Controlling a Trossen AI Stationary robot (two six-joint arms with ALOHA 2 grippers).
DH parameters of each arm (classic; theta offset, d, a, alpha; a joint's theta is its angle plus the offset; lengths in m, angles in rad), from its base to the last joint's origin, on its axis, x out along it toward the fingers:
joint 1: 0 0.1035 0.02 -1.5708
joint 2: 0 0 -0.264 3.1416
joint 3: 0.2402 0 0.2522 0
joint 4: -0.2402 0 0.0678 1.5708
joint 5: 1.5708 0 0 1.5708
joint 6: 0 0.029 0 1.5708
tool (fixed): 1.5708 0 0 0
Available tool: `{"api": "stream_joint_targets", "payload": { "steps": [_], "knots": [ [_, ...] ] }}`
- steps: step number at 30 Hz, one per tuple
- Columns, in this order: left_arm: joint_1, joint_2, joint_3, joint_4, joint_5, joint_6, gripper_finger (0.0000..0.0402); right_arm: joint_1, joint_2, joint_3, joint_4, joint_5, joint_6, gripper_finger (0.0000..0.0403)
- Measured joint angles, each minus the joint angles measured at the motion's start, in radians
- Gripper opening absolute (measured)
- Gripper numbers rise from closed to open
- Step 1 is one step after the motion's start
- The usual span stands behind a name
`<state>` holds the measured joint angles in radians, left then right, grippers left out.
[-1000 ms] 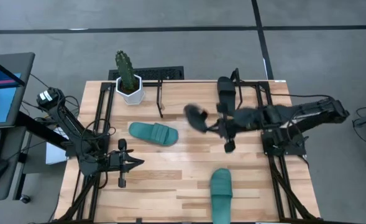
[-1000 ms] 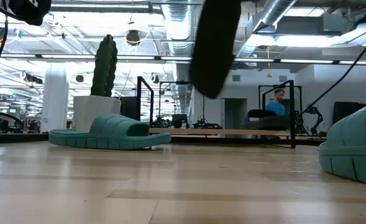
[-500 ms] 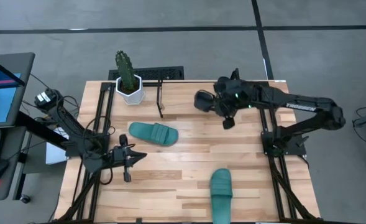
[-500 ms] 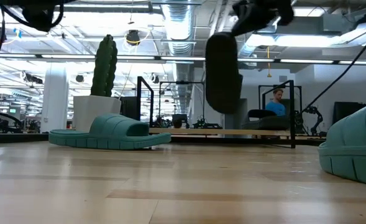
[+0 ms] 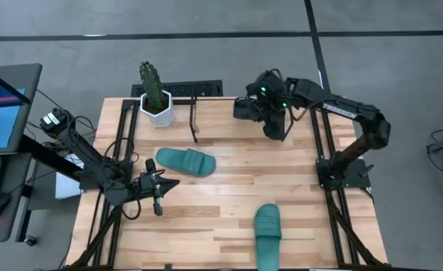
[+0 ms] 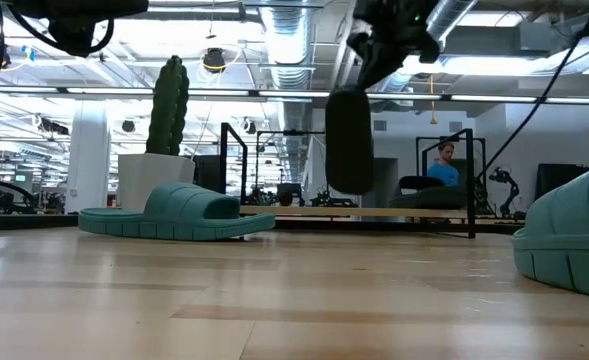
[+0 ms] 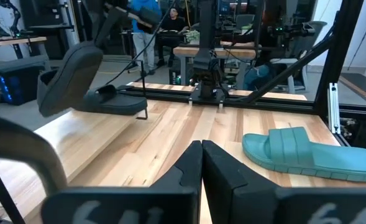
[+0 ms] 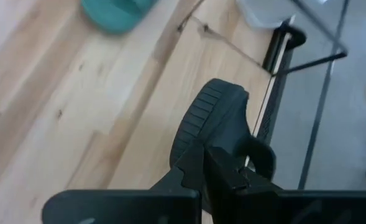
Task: Pick and place slides into the shelf
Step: Put the black slide on the shelf
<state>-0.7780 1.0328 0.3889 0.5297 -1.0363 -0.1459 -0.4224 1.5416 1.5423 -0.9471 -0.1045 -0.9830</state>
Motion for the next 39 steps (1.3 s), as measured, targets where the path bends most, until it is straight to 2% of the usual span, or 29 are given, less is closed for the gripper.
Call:
{"api": "stream_joint_targets", "payload": {
  "steps": [9,16,27,39],
  "knots": [
    [0.0,0.0,0.0,0.0,-0.056,-0.017,0.0,-0.112,0.095,0.026,-0.022,0.0,-0.056,0.0],
    [0.0,0.0,0.0,0.0,-0.1,-0.021,0.0,-0.169,0.1,0.026,-0.027,0.003,-0.057,0.0],
    [0.0,0.001,0.0,-0.018,-0.101,-0.04,0.0,-0.163,0.093,0.026,-0.098,0.001,-0.026,0.0],
    [0.001,0.002,0.0,-0.059,-0.094,-0.102,0.0,-0.117,0.093,0.026,-0.206,0.002,0.078,0.0]
  ]
}}
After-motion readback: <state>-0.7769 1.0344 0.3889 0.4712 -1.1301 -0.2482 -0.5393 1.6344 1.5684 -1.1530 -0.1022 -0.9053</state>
